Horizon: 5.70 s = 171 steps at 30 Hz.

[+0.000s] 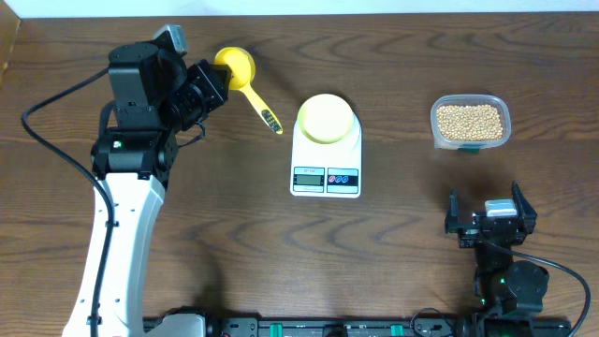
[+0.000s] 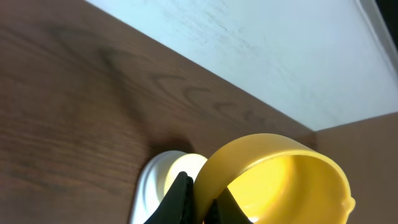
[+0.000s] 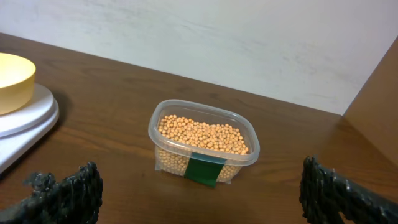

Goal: Scoop item into bowl and weigh 50g on scale

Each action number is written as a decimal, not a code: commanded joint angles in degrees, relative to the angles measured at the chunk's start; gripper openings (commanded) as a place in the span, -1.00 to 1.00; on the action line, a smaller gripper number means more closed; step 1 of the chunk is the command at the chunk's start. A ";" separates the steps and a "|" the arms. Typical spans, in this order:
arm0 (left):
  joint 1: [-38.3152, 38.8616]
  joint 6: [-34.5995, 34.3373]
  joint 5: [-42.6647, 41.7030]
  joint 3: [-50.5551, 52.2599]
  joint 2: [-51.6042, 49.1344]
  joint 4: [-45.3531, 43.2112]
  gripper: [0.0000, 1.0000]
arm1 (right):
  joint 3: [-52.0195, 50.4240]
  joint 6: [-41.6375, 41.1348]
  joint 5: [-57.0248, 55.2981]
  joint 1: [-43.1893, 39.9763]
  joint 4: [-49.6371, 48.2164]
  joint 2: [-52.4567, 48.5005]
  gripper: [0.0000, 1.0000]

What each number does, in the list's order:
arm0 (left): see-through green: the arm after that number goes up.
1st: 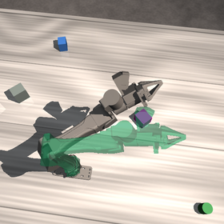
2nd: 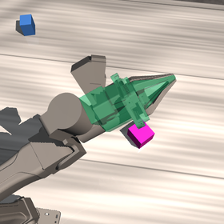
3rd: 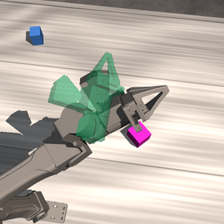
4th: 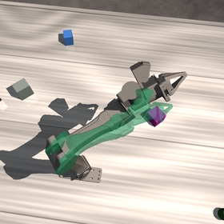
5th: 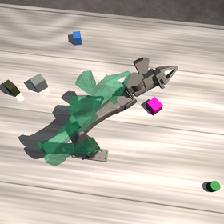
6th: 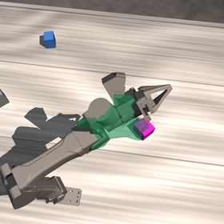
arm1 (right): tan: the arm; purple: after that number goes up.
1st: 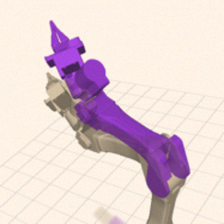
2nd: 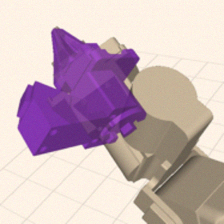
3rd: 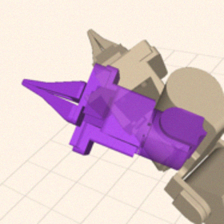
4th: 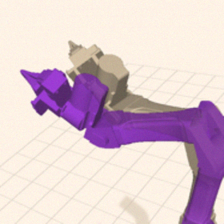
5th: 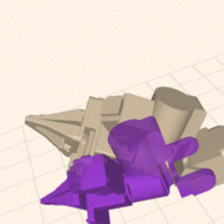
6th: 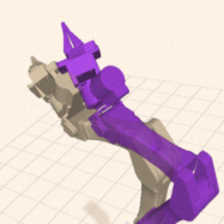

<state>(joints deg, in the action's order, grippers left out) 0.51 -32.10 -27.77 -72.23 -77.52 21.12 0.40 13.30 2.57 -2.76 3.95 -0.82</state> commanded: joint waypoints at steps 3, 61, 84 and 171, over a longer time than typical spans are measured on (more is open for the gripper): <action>0.48 -9.86 2.51 -0.20 -1.33 2.67 -0.85 | -0.09 0.48 -0.07 0.09 0.22 0.44 0.99; 18.47 -42.40 15.02 -0.20 -9.35 -1.88 -0.85 | 59.10 -47.65 66.18 12.00 -24.87 -88.17 0.99; 18.82 -41.35 14.67 -0.20 -9.40 3.54 -0.85 | 59.10 -53.57 41.75 24.74 -24.48 -90.92 -0.20; 18.80 -7.17 11.78 -0.22 -4.24 -3.19 0.74 | 59.74 -45.27 38.49 17.59 -9.14 -90.90 -0.97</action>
<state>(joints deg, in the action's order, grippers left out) 19.31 -49.58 -15.29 -72.23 -84.84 18.52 58.43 -34.79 41.43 16.56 -6.44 -91.77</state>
